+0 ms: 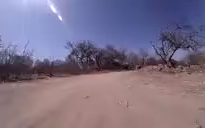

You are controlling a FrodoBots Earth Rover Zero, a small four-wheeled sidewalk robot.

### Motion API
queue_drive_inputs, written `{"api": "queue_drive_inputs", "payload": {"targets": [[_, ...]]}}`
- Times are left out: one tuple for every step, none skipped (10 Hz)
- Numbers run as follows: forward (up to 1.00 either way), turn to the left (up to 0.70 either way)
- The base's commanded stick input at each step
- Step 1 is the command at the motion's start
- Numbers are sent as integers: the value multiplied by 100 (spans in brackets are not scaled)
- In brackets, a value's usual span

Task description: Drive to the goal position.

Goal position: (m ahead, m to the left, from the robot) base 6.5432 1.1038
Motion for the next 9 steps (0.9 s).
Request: {"api": "queue_drive_inputs", "payload": {"targets": [[100, 0], [100, 0], [100, 0], [100, 0], [100, 0], [100, 0], [100, 0], [100, 0], [100, 0]]}}
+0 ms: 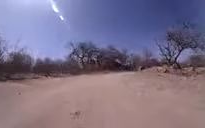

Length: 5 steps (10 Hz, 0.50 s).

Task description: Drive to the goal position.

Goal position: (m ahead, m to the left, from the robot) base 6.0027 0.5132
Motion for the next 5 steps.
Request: {"api": "queue_drive_inputs", "payload": {"targets": [[100, 0], [100, 0], [100, 0], [100, 0], [100, 0]]}}
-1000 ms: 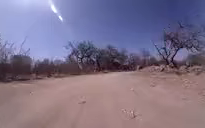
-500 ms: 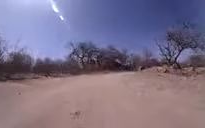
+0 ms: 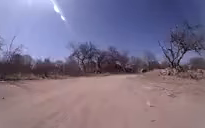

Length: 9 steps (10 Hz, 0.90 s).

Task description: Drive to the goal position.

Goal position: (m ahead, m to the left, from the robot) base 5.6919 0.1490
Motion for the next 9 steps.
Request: {"api": "queue_drive_inputs", "payload": {"targets": [[100, 0], [100, 0], [100, 0], [100, 0], [100, 0], [100, 0], [100, 0], [100, 0], [100, -19]]}}
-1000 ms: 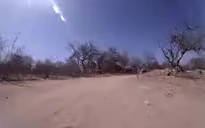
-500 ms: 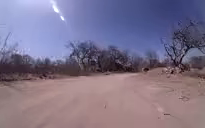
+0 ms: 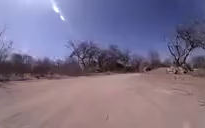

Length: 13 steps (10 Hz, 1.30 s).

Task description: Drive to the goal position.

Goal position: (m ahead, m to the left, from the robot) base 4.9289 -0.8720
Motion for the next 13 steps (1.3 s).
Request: {"api": "queue_drive_inputs", "payload": {"targets": [[100, -27], [100, -27], [100, -27], [100, -27], [100, -16], [100, 0], [100, 0], [100, 0], [100, 0], [100, 0], [100, 0], [100, 0], [100, 0]]}}
